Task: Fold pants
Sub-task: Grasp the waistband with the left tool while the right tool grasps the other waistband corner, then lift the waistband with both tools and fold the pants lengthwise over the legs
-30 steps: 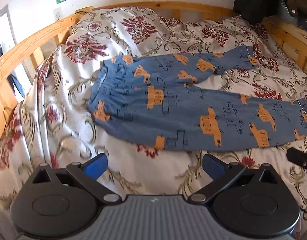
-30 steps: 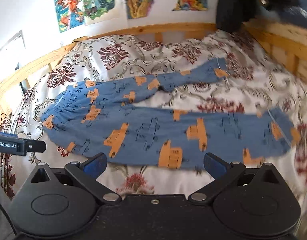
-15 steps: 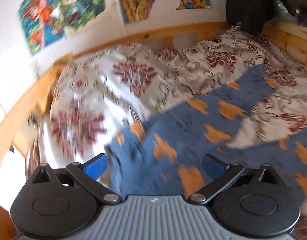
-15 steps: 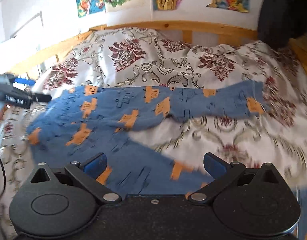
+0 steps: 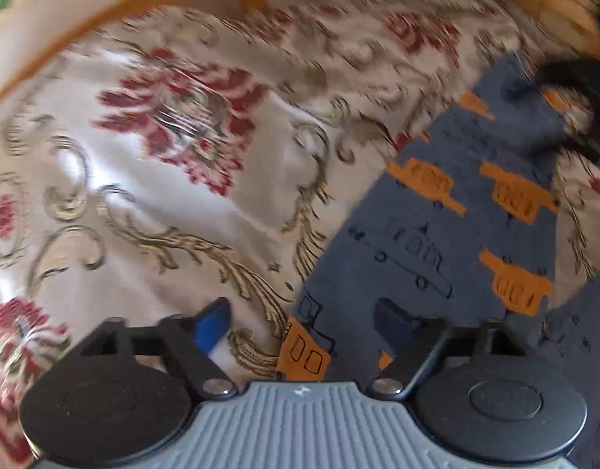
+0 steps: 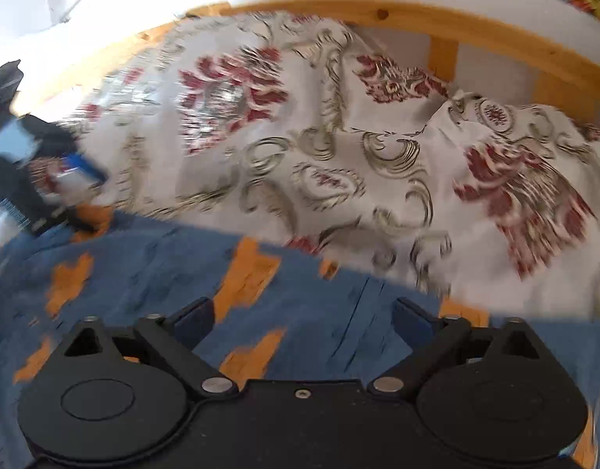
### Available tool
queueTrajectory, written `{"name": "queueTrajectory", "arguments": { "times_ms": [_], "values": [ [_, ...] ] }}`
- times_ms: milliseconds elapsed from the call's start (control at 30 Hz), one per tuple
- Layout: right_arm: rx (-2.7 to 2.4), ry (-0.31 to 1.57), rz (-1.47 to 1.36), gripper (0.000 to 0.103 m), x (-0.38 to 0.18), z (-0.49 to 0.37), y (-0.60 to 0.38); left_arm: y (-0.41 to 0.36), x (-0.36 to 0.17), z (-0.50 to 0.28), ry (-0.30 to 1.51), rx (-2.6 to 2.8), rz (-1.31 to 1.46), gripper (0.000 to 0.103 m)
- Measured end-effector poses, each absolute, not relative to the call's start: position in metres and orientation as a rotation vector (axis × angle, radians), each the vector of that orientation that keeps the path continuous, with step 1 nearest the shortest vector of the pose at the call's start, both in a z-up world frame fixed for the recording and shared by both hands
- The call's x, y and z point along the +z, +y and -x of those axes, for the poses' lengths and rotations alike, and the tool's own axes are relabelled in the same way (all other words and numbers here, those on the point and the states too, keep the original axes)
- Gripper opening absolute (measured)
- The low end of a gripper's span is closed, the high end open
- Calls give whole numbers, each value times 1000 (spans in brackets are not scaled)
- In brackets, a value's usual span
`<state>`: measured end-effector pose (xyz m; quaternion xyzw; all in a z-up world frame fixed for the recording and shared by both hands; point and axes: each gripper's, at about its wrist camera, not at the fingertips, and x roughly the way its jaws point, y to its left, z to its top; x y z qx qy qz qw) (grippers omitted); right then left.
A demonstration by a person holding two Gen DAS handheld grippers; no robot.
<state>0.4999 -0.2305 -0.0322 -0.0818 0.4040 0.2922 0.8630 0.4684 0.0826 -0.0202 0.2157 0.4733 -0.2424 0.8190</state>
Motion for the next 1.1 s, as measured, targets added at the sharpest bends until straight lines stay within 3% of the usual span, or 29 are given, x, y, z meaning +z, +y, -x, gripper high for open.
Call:
{"name": "queueTrajectory", "arguments": {
  "times_ms": [67,133,400,467,500,567,700,1100],
  "values": [
    [622,865,214,80,-42,-524,-220,83,-30,-477,1060,-541,-493,59],
    [653,898,274,78,-53,-538,-210,83,-39,-484,1131,-533,-518,40],
    [713,1003,343,74,-77,-562,-201,90,-51,-510,1292,-578,-411,32],
    [716,986,333,49,-75,-560,-203,89,-53,-516,1324,-534,-400,16],
    [712,980,324,43,-74,-560,-204,88,-54,-519,1341,-515,-384,13],
    [690,966,302,17,-71,-559,-208,91,-53,-525,1368,-485,-341,4],
    [664,927,334,1,-70,-547,-207,92,-49,-521,1351,-457,-335,1],
    [557,633,354,0,-10,-453,-235,80,9,-456,1046,-453,-453,1]
  ]
}}
